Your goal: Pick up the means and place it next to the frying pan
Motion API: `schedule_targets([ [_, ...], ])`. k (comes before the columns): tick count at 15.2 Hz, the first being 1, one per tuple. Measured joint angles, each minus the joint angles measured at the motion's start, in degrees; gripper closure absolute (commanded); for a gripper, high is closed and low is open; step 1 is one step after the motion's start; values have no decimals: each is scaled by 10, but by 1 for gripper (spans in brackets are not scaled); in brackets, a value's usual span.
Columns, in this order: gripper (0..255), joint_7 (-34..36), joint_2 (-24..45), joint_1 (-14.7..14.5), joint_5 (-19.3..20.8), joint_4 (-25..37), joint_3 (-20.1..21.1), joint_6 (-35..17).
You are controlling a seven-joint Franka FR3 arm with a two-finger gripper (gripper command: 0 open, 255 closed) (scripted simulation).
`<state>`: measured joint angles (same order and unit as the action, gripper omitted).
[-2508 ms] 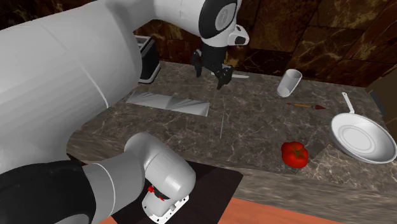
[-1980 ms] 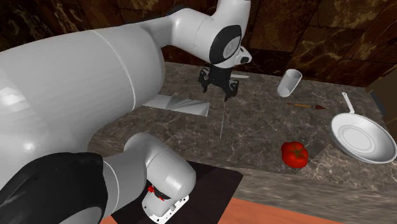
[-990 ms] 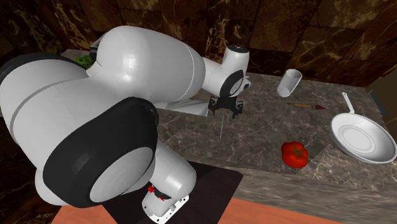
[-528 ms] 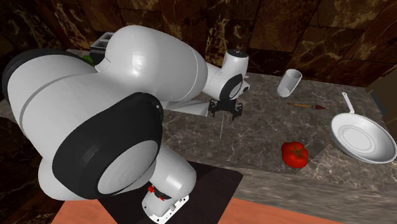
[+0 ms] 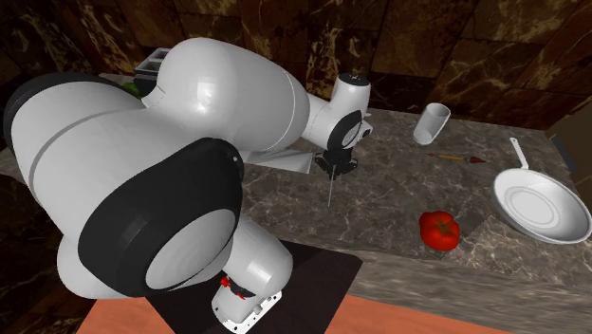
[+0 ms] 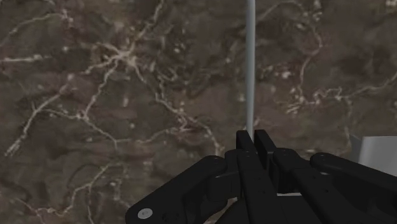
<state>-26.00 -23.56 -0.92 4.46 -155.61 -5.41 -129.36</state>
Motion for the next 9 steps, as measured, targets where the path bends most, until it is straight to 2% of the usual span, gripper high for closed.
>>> schedule_targets([
  [4,255,0,0,0,0,0,0,0],
  [9,255,-1,-24,0,-1,16,1,39],
])
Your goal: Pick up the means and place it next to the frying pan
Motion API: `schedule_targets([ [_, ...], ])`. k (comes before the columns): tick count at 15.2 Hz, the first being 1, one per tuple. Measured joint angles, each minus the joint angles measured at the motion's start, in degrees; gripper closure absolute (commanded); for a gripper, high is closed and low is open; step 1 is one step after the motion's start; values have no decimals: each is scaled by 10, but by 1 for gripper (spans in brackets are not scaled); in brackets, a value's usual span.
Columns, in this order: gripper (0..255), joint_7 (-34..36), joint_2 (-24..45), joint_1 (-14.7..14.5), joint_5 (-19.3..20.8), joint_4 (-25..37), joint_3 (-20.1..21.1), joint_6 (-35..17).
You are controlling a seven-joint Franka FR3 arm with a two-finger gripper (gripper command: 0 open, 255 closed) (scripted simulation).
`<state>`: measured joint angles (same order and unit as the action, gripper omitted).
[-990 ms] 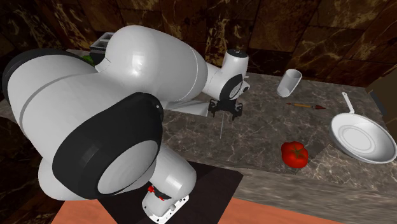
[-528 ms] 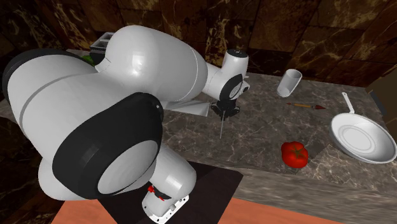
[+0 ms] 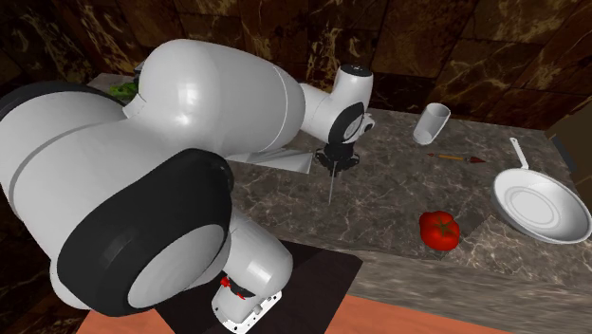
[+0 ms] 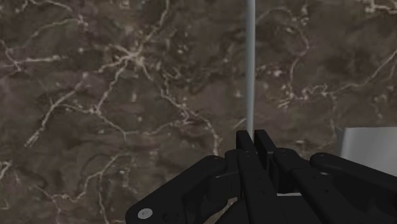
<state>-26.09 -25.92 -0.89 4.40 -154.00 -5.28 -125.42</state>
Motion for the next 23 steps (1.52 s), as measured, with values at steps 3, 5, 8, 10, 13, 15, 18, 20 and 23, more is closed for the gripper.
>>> schedule_targets([
  [3,255,-2,-12,1,0,15,0,26],
  [5,255,0,-22,0,-1,23,2,45],
  [8,255,-1,-35,0,-2,38,3,73],
  [10,255,-2,-42,0,-2,49,3,91],
  [13,255,-1,-51,-1,-4,65,5,116],
  [15,255,-2,-55,-1,-4,79,6,134],
  [18,255,-2,-61,-1,-5,97,7,159],
  [20,255,-9,-58,1,-3,109,2,167],
  [23,255,-40,-28,14,10,134,-23,160],
])
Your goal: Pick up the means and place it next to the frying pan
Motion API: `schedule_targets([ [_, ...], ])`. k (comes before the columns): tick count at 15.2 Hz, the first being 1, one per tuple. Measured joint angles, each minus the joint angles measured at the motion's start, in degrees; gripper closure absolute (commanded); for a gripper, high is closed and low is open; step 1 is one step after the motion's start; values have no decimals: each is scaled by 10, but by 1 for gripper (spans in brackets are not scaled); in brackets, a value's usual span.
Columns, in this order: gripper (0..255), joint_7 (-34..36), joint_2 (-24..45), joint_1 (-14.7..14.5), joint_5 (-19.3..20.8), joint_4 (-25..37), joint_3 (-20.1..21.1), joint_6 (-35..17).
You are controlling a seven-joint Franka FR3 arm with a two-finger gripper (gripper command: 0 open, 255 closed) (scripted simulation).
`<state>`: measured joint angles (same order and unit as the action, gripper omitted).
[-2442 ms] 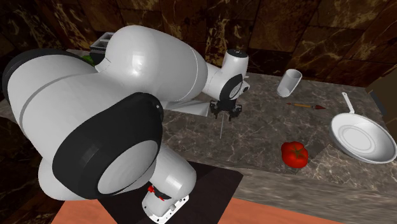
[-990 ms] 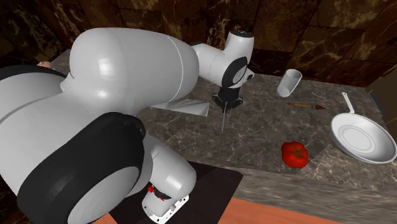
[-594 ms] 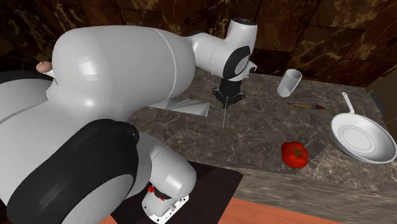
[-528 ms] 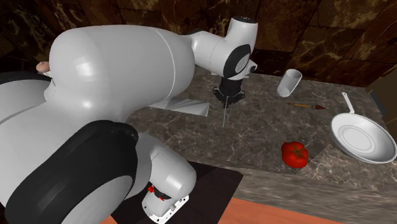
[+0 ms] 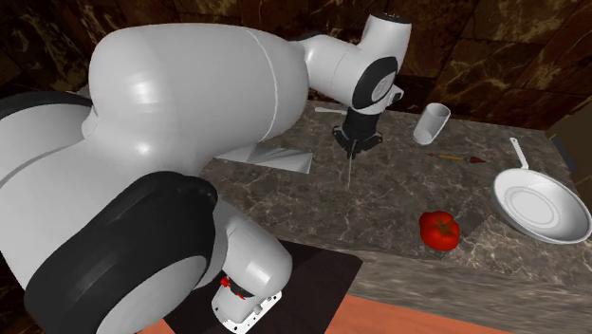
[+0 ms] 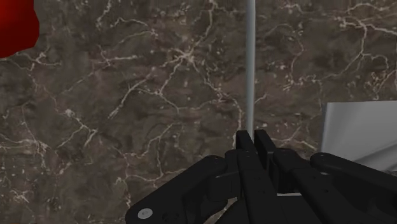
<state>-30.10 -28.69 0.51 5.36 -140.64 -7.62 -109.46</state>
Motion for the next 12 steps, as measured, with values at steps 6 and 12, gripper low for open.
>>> schedule_targets([
  [6,255,-82,79,27,18,75,-62,-8],
  [12,255,-162,171,46,9,167,-115,-13],
])
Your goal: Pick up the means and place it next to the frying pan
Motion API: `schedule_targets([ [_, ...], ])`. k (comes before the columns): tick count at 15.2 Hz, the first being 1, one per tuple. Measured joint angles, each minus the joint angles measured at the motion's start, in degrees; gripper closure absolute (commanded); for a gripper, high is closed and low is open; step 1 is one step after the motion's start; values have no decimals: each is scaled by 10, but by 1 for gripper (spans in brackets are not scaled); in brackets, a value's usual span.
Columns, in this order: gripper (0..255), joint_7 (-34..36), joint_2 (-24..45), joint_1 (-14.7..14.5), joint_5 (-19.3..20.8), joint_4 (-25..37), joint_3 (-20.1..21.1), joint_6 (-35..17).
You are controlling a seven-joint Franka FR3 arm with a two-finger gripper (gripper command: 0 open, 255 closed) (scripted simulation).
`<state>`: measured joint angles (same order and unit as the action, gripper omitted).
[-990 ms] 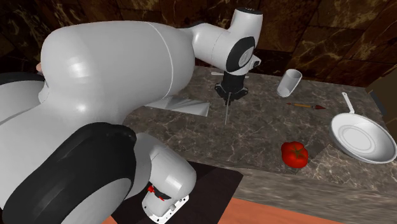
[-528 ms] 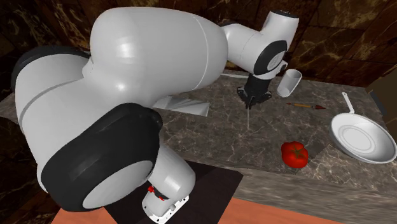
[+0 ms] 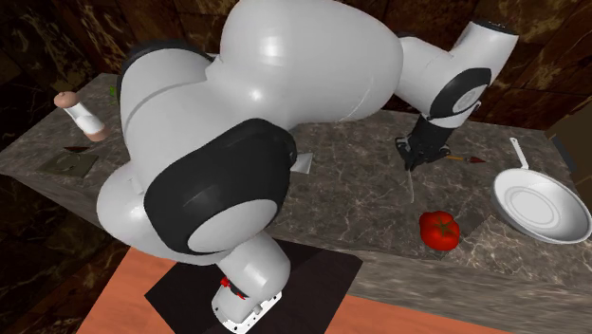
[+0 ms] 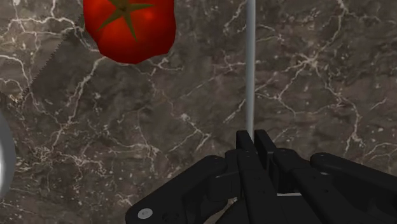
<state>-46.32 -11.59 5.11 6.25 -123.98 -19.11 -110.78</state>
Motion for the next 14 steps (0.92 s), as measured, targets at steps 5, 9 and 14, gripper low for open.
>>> schedule_targets([
  [5,255,-75,90,21,-27,92,-40,2],
  [9,255,-133,169,44,-60,174,-62,11],
  [14,255,-196,276,88,-109,310,-76,49],
])
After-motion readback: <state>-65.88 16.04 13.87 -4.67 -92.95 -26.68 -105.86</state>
